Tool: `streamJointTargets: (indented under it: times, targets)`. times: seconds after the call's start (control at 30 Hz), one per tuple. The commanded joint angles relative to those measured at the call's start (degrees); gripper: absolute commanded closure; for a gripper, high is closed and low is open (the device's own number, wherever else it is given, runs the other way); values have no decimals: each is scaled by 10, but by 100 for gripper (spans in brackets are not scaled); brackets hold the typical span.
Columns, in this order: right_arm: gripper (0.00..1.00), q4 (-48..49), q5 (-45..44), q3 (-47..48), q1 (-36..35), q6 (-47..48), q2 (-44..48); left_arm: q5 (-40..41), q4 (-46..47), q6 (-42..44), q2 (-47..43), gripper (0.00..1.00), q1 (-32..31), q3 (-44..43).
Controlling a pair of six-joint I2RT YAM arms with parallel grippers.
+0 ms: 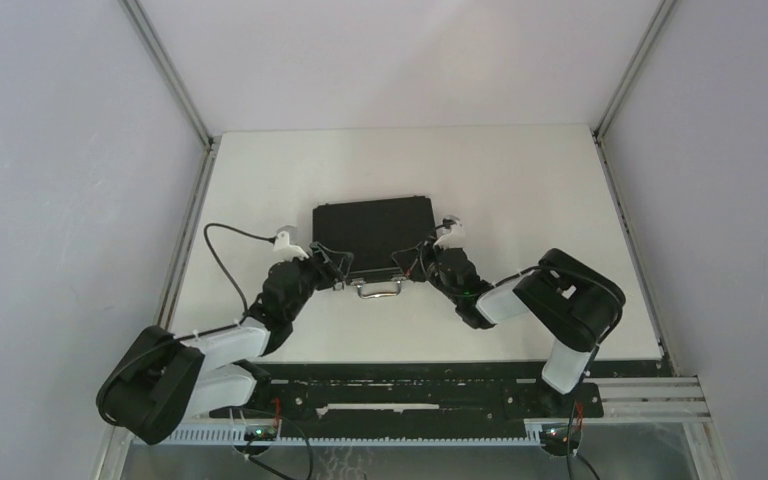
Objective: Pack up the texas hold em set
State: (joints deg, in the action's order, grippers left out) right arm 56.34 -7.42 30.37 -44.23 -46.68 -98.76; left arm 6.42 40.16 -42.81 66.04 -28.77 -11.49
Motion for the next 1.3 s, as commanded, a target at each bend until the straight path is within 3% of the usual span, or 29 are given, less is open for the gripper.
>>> streamJointTargets:
  times: [0.0,0.23,0.53,0.7,0.83,0.97,1.07,1.17,1.27]
  targets:
    - [100,-13,-19,-10,3,-66,-24,-6,-28,-17,26,33,2,13]
    - [100,-34,-27,-18,-22,-5,53,3,-90,1,-29,33,2,1]
    - [100,-114,-13,-30,-50,78,168,1,-95,-1,-48,32,1,6]
    - [100,-63,54,-98,17,11,82,0,-99,-1,-71,32,1,17]
    - [100,0,66,-123,20,-36,-41,-4,-109,1,-86,32,1,19]
    - [100,119,102,-138,33,-80,-134,-5,-111,1,-101,32,1,22]
    - [100,187,136,-151,48,-95,-138,-16,-118,9,-116,32,2,21]
    - [100,183,137,-165,46,-86,-89,-28,-125,22,-152,32,-2,24]
    - [100,119,125,-167,38,-65,-22,-50,-143,37,-218,48,-16,23]
